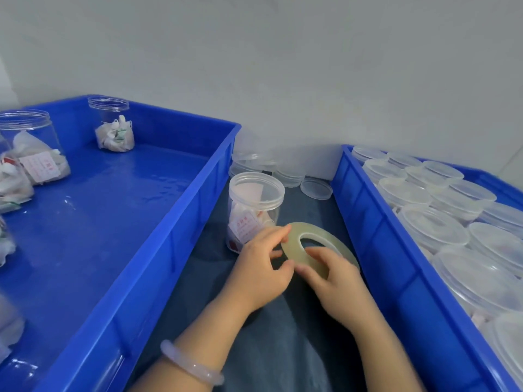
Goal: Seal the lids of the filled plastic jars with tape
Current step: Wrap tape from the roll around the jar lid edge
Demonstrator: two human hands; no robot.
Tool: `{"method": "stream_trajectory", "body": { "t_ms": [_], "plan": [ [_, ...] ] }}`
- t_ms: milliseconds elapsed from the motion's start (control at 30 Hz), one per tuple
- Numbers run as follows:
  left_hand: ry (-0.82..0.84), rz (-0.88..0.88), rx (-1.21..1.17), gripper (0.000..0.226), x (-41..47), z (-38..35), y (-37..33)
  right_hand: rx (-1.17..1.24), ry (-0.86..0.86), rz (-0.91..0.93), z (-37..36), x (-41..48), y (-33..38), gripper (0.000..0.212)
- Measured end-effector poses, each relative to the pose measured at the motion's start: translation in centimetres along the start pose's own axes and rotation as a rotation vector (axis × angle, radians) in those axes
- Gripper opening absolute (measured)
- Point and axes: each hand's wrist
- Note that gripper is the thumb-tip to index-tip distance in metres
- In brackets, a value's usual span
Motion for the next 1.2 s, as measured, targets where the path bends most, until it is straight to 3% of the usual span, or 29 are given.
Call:
{"method": "stream_trajectory", "body": {
  "t_ms": [133, 233, 400, 600, 767, 833, 933, 1033, 1200],
  "plan": [
    [-0.014, 0.021, -0.053, 0.066, 0.0, -0.1, 0.0, 0.352, -0.175, -0.062, 0.2, 0.0, 0.5, 0.038],
    [-0.011, 0.030, -0.190, 0.058, 0.2, 0.0, -0.4, 0.630, -0.127, -0.081, 0.5, -0.2, 1.4, 0.041],
    [-0.186, -0.027, -0.260, 0.055, 0.0, 0.5, -1.1, 0.578, -0.086, -0.003, -0.8, -0.3, 1.8, 0.052],
    [-0.246, -0.037, -0.178, 0.038, 0.0, 0.8, -1.2, 0.470, -0.111, 0.115, -1.7, -0.6, 1.5, 0.038],
    [-0.278, -0.010, -0.225, 0.027, 0.2, 0.8, -0.9, 0.383, -0.144, 0.134, -2.2, -0.6, 1.3, 0.043],
    [-0.297, -0.073, -0.121, 0.020, 0.1, 0.7, -0.8, 0.342, -0.188, 0.156, -2.2, -0.5, 1.4, 0.037],
    [-0.296, -0.161, 0.061, 0.009, 0.0, 0.5, -0.6, 0.233, -0.258, 0.111, -2.4, -0.6, 1.6, 0.044],
    [-0.240, -0.099, 0.032, 0.016, 0.1, 0.4, -0.9, 0.143, -0.308, 0.062, -2.0, -0.2, 1.7, 0.054],
    [-0.296, 0.068, -0.120, 0.020, 0.2, 0.9, -1.3, 0.147, 0.079, 0.063, -0.3, 1.2, 2.5, 0.061]
  ]
}}
Point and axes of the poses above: each hand's wrist, its own x-axis towards the middle knuckle, its own z-axis out of the back of the hand, y = z × x, and after that the axes turned 4 degrees about x, right-handed
